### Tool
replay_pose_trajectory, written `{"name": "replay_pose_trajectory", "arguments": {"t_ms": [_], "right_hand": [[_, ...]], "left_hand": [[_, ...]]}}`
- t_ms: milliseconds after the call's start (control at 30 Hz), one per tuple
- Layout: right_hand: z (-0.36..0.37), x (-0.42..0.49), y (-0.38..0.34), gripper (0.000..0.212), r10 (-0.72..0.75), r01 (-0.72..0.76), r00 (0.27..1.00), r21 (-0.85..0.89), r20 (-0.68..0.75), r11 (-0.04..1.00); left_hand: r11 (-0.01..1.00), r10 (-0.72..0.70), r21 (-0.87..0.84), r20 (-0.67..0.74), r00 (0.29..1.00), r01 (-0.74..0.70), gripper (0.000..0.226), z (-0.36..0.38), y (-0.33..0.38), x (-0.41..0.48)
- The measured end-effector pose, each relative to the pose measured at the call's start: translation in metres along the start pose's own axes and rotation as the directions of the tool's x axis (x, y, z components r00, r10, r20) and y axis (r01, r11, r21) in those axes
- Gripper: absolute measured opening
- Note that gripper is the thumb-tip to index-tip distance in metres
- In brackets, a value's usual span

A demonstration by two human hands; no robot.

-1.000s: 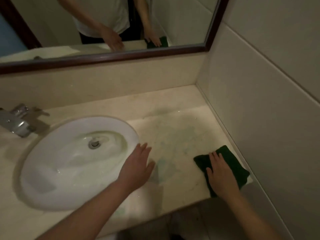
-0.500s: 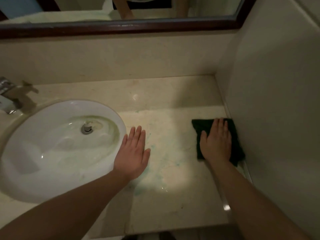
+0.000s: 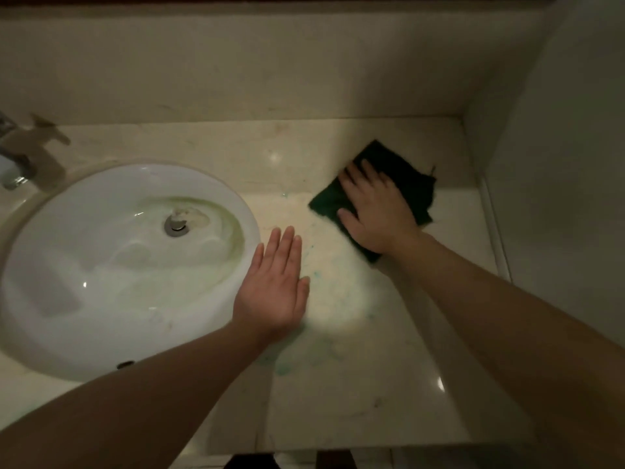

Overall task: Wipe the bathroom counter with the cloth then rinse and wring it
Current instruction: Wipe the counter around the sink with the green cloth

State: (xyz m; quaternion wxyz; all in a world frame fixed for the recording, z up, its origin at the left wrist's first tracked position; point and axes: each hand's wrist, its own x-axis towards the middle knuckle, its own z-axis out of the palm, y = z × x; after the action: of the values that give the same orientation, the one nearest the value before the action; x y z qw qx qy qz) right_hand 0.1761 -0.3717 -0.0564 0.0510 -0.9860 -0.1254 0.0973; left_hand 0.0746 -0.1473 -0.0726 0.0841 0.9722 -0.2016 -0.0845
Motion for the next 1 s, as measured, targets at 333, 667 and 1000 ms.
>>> {"name": "replay_pose_trajectory", "arguments": {"t_ms": [333, 667, 1000], "right_hand": [[0.029, -0.174, -0.009, 0.075, 0.304, -0.296, 0.949, -0.101, 0.082, 0.950], [0.015, -0.052, 0.006, 0.076, 0.532, -0.530, 0.846, 0.061, -0.029, 0.846], [0.046, -0.229, -0.043, 0.075, 0.328, -0.328, 0.943, -0.003, 0.057, 0.945]], "left_hand": [[0.999, 0.019, -0.026, 0.020, 1.000, -0.019, 0.066, -0.006, 0.000, -0.002], [0.999, 0.023, -0.031, -0.005, 1.000, -0.024, 0.066, -0.003, -0.001, -0.001], [1.000, 0.009, -0.005, -0.007, 1.000, -0.009, 0.068, -0.005, 0.003, -0.002]]}}
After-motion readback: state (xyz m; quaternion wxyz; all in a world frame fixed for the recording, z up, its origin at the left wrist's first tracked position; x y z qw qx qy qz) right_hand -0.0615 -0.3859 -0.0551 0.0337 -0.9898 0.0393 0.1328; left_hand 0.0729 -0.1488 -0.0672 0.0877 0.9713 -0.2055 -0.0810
